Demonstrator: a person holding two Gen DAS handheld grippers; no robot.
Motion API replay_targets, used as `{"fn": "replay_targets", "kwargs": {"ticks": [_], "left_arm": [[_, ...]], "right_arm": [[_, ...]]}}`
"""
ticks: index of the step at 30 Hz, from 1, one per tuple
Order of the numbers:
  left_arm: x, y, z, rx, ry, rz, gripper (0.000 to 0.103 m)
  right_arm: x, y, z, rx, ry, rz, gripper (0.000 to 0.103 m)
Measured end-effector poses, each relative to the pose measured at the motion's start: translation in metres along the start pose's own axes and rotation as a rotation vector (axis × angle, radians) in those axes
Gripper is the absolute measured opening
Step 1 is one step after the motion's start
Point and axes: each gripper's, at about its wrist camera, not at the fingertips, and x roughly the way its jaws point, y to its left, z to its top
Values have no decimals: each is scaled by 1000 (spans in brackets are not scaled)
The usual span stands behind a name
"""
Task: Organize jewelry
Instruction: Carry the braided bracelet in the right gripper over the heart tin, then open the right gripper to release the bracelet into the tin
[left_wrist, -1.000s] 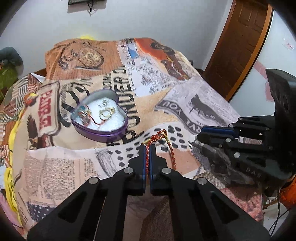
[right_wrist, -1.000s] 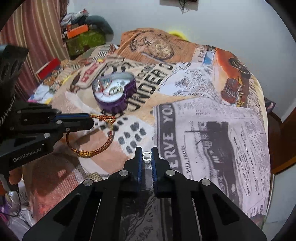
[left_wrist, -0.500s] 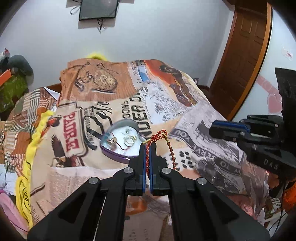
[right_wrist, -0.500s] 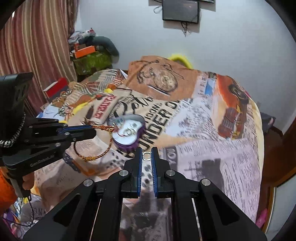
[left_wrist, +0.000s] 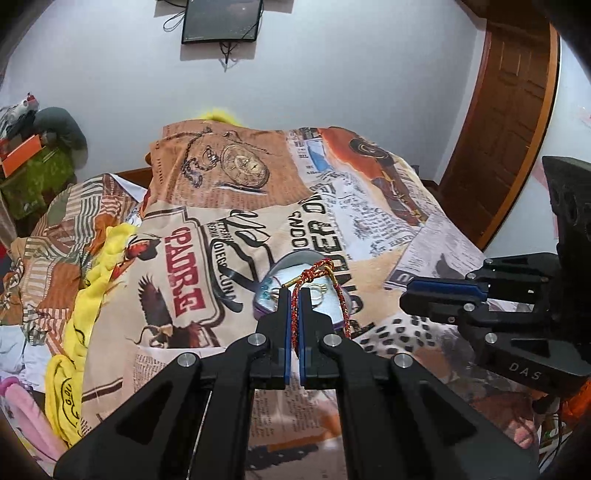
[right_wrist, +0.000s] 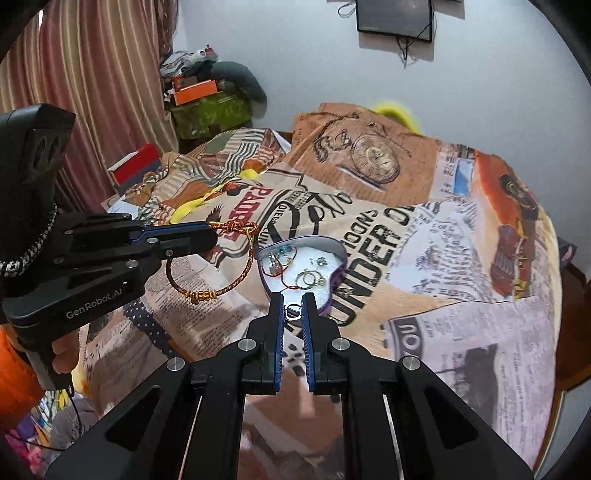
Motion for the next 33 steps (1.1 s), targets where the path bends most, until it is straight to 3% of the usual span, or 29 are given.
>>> {"fn": "replay_targets", "kwargs": {"ticks": [23, 33], "left_arm": [[83, 19, 15, -8, 90, -24, 1], [92, 17, 14, 20, 124, -1, 1]], "right_arm": [[64, -10, 16, -7, 105, 33, 8], [81, -7, 16, -34, 130, 32, 9]]}}
